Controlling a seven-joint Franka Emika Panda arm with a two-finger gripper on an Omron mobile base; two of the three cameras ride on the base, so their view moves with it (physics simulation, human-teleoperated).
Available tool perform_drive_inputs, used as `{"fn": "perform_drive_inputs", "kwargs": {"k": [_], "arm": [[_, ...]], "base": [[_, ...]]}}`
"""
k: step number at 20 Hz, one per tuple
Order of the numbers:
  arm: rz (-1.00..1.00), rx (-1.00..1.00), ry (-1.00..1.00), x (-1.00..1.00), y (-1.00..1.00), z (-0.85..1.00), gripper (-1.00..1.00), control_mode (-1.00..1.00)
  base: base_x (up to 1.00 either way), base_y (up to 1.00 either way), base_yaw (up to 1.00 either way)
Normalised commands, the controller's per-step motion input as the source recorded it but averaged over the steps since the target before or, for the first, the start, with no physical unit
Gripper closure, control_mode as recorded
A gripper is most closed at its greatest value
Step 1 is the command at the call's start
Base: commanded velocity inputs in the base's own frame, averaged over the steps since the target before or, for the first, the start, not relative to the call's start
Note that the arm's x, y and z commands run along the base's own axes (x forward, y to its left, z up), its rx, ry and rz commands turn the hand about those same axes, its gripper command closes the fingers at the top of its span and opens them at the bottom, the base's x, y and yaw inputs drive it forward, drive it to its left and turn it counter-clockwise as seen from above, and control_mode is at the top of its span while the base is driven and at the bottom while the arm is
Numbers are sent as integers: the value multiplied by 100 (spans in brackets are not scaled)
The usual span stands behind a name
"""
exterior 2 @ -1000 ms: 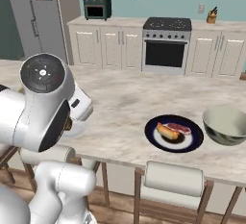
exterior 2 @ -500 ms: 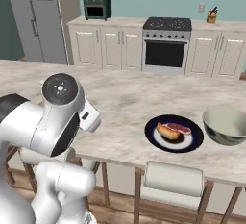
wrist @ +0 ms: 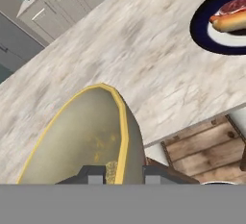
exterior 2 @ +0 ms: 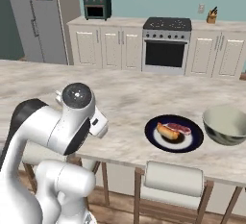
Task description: Take the smaller bowl and place it next to the appetizer plate on the dining counter , and place the larger bowl next to the plate with cooked food.
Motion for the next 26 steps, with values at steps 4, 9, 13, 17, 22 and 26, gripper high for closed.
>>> {"fn": "perform_drive_inputs", "kwargs": {"k": [4, 9, 13, 17, 22, 26], "arm": [[0, 0, 8, 44, -11, -46, 100, -100], [0, -1, 4, 51, 0, -46, 100, -100], [0, -2, 0, 48, 0, -51, 100, -100], [0, -2, 0, 48, 0, -52, 100, -100], [0, -2, 0, 47, 0, -50, 100, -100], [0, -2, 0, 48, 0, -47, 100, -100]], "base": [[0, 0, 0], [0, 0, 0], [0, 0, 0], [0, 0, 0], [0, 0, 0], [0, 0, 0]]}}
